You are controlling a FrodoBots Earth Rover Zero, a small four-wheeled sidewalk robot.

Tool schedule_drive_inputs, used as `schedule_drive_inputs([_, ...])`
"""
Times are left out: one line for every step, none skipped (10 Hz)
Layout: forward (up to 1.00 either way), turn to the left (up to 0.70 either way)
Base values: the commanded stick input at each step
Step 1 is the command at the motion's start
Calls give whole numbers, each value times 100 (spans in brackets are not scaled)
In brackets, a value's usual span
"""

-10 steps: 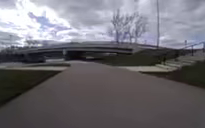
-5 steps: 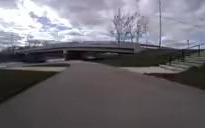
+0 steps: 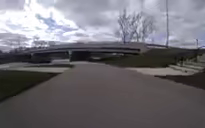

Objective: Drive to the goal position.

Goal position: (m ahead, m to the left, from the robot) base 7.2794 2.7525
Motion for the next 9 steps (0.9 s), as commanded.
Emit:
schedule_drive_inputs([100, 17])
schedule_drive_inputs([100, 12])
schedule_drive_inputs([100, 13])
schedule_drive_inputs([100, 22])
schedule_drive_inputs([100, 31])
schedule_drive_inputs([100, 19])
schedule_drive_inputs([100, 0])
schedule_drive_inputs([100, 0])
schedule_drive_inputs([100, 0])
